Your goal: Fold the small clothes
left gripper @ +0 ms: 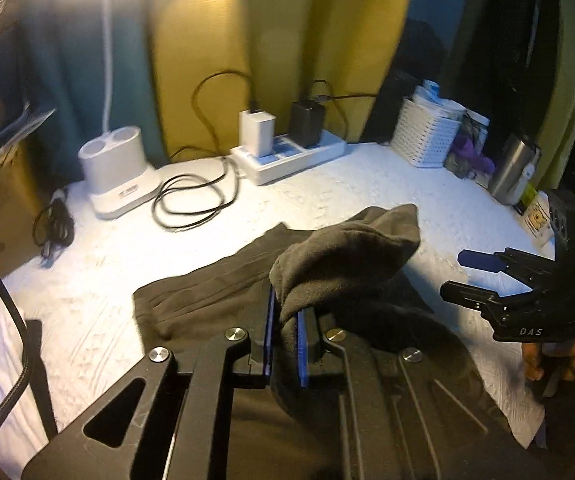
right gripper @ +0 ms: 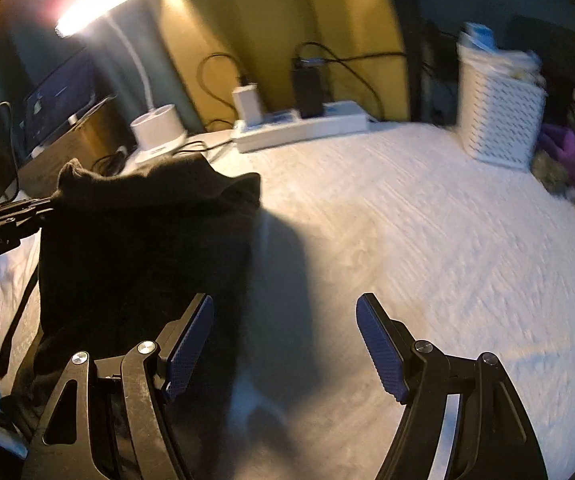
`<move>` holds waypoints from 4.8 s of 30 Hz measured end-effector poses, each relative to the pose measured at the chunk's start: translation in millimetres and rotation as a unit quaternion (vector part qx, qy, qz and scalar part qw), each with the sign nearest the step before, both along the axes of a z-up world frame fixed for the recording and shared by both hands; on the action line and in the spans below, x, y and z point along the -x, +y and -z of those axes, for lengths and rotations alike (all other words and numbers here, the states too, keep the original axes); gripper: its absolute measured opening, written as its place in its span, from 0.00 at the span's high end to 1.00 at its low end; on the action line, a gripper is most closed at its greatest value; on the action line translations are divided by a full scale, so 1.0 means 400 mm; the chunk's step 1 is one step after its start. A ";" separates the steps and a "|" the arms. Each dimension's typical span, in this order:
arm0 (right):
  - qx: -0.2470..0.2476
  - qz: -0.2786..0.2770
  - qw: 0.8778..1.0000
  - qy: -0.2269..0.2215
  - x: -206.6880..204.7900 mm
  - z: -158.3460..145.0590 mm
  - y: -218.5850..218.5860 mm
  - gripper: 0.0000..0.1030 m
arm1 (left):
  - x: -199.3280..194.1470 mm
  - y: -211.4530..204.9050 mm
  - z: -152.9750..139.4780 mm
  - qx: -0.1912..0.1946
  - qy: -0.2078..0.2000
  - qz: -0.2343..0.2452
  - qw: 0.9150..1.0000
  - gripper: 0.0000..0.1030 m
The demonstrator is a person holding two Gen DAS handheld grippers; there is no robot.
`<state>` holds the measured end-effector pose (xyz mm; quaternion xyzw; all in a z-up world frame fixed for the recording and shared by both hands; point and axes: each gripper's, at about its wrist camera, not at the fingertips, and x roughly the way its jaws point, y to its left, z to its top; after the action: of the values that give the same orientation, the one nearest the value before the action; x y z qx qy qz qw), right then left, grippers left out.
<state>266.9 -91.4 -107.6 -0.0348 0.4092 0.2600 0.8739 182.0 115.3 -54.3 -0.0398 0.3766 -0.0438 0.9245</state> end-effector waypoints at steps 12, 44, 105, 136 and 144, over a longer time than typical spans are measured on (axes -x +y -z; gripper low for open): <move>-0.004 -0.071 0.997 -0.020 -0.107 -0.010 0.183 0.37 | -0.014 0.107 0.088 0.067 0.041 -0.027 0.997 0.92; 0.021 -0.034 0.999 -0.011 -0.090 -0.021 0.170 0.37 | 0.106 0.187 0.023 0.108 0.025 -0.100 0.989 0.46; 0.006 -0.025 0.999 0.034 0.412 0.084 -0.033 0.37 | 0.520 -0.080 0.119 0.118 0.050 -0.008 0.992 0.43; 0.036 -0.015 0.999 0.037 0.566 0.066 -0.058 0.84 | 0.569 -0.026 0.111 0.056 0.076 -0.020 0.995 0.84; 0.063 -0.001 0.998 0.020 0.527 0.021 -0.061 0.84 | 0.515 0.027 0.068 0.050 0.051 -0.046 0.996 0.50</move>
<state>56.3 -115.7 -115.9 -0.0850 0.4418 0.2354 0.8615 -23.8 126.1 -81.4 -0.1054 0.4187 -0.0177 0.9018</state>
